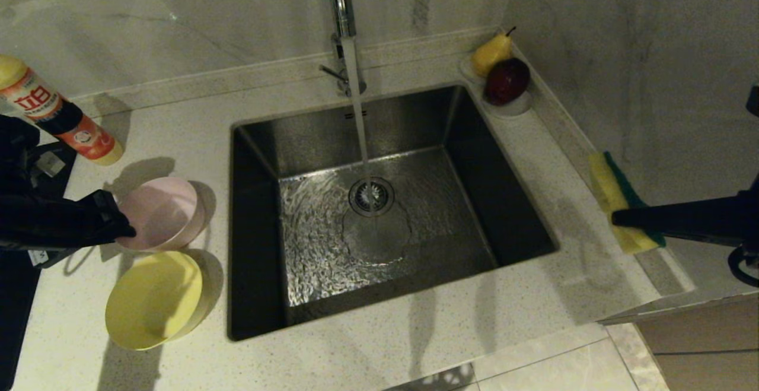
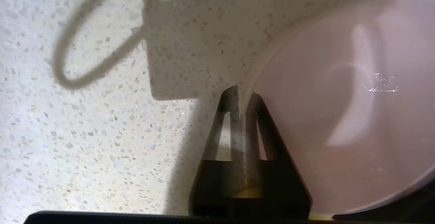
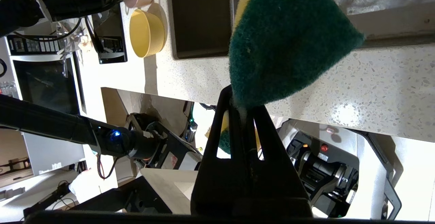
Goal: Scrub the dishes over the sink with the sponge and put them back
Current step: Wash the bowl
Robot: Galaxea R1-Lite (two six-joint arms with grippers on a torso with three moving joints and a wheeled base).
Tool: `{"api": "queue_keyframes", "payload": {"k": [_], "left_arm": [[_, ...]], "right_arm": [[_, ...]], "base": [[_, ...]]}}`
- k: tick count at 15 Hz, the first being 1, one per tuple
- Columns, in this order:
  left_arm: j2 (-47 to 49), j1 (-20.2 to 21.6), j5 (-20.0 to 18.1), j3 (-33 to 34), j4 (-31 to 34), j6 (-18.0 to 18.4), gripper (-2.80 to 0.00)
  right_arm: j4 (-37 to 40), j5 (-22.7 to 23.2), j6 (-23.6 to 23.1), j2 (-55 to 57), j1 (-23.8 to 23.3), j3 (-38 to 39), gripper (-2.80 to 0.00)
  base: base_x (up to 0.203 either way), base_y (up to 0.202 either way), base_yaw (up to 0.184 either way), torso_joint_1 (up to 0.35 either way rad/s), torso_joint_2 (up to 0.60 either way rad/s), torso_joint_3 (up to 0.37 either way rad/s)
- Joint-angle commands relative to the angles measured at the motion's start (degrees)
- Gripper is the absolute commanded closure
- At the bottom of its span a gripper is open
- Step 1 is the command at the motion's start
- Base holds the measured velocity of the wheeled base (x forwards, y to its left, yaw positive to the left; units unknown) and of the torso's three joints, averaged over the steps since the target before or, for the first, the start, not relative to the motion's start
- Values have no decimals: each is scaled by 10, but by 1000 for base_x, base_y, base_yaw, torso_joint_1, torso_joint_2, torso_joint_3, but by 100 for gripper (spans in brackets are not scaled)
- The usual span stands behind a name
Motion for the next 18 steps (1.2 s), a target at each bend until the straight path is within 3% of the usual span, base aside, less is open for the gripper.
{"api": "queue_keyframes", "payload": {"k": [1,4,9,13,18], "left_arm": [[2,1,0,-1,-3,-2,0],[2,1,-1,-3,-4,-11,0],[-8,2,0,-109,3,-119,0],[-13,-1,-5,-175,12,-137,0],[20,-109,2,-269,65,-165,0]], "right_arm": [[1,2,1,-5,1,-1,0],[2,1,2,-10,4,-5,0],[2,2,2,-11,4,-4,0],[2,2,2,-13,9,0,0],[3,10,3,-20,32,0,0]], "base": [[0,0,0,0,0,0],[0,0,0,0,0,0],[0,0,0,0,0,0],[0,0,0,0,0,0],[0,0,0,0,0,0]]}}
